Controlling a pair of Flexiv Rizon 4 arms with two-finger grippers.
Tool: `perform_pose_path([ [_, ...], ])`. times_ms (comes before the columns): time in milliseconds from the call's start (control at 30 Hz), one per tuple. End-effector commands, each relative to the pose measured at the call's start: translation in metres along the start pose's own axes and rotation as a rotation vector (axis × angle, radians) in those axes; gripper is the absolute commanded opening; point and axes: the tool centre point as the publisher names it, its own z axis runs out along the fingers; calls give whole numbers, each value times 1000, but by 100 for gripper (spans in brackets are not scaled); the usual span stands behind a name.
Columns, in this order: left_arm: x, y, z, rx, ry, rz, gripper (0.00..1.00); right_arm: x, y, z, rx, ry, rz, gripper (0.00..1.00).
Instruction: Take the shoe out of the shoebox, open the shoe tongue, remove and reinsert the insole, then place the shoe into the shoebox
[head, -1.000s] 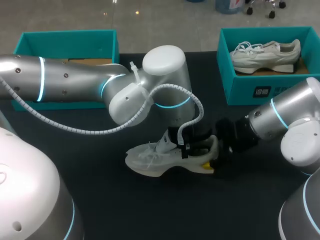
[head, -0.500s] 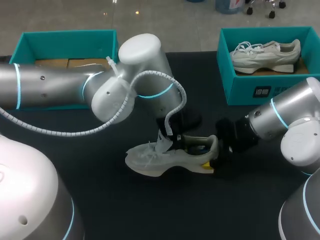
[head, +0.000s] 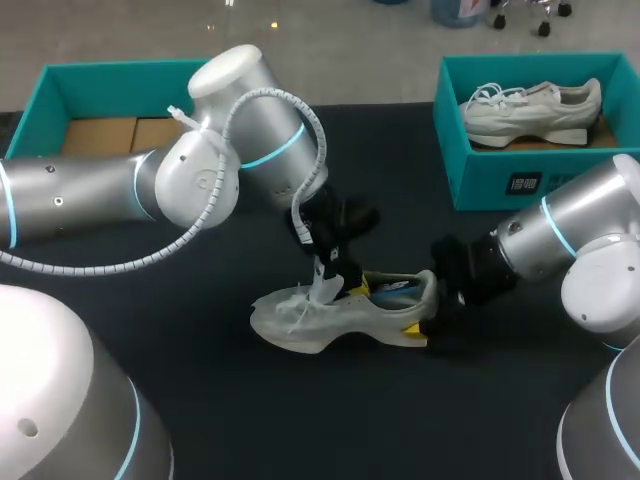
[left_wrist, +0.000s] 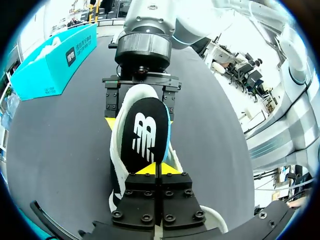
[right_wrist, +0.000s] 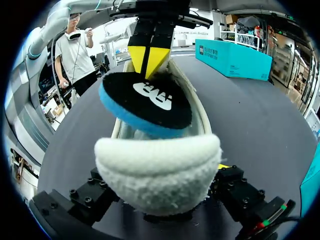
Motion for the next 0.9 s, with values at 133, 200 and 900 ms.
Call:
perform_pose_path([
  [133,3,-13,3,20,12,20,0,1,-2,5,3,-1,0,0],
  [200,2,-17,2,35,20,25,0,1,-2,5,3,-1,0,0],
  [900,8,-21,2,16,-58,38,19,1,-2,5,3,-1,0,0],
])
